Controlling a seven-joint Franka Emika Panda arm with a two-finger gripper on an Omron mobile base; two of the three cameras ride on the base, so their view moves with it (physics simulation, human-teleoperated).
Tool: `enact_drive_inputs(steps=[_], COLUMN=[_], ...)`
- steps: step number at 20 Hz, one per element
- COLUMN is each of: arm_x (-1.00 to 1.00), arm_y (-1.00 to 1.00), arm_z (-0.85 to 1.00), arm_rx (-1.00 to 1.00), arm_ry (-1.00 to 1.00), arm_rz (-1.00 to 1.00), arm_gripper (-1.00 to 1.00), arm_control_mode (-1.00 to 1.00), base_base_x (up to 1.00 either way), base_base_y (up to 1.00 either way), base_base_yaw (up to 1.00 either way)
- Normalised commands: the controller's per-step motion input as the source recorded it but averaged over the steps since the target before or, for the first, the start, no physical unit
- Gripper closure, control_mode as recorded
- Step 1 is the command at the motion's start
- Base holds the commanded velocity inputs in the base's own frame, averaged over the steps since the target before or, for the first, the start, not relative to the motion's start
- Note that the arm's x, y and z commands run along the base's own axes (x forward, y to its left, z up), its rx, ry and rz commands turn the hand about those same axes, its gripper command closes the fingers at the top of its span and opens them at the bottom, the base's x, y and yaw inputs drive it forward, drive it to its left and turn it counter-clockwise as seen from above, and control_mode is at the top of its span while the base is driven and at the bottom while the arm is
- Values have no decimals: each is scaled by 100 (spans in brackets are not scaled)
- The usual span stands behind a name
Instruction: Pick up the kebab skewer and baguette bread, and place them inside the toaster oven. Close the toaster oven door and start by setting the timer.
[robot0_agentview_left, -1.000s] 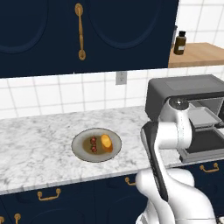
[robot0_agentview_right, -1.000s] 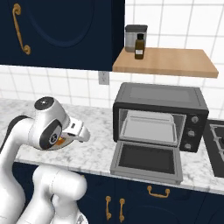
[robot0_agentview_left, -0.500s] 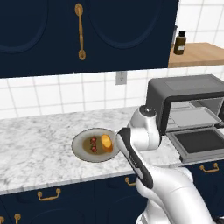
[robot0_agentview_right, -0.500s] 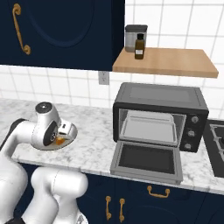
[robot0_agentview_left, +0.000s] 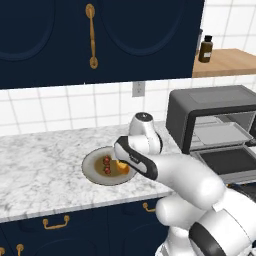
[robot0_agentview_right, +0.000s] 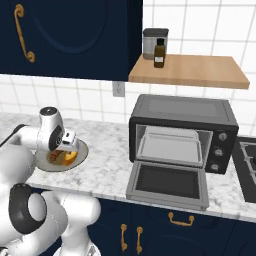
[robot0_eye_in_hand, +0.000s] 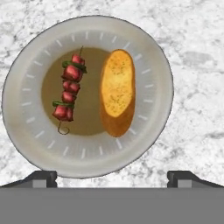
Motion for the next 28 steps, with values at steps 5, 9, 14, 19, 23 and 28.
enact_drive_inputs(steps=[5,9,14,19,23,28], arm_x=[33,5,0,2,9,21], arm_y=[2,0,0,0,0,4], arm_z=[-42,-44,-30,-29,-19,-19], arm_rx=[0,0,-6,-4,0,0], arm_ry=[6,2,0,0,0,1], arm_rz=[0,0,0,-2,-4,-5], arm_gripper=[-100,-100,-100,-100,-100,-100], arm_control_mode=[-100,-100,-100,-100,-100,-100], base_base_x=[0,0,0,0,0,0], base_base_y=[0,0,0,0,0,0], base_base_yaw=[0,0,0,0,0,0])
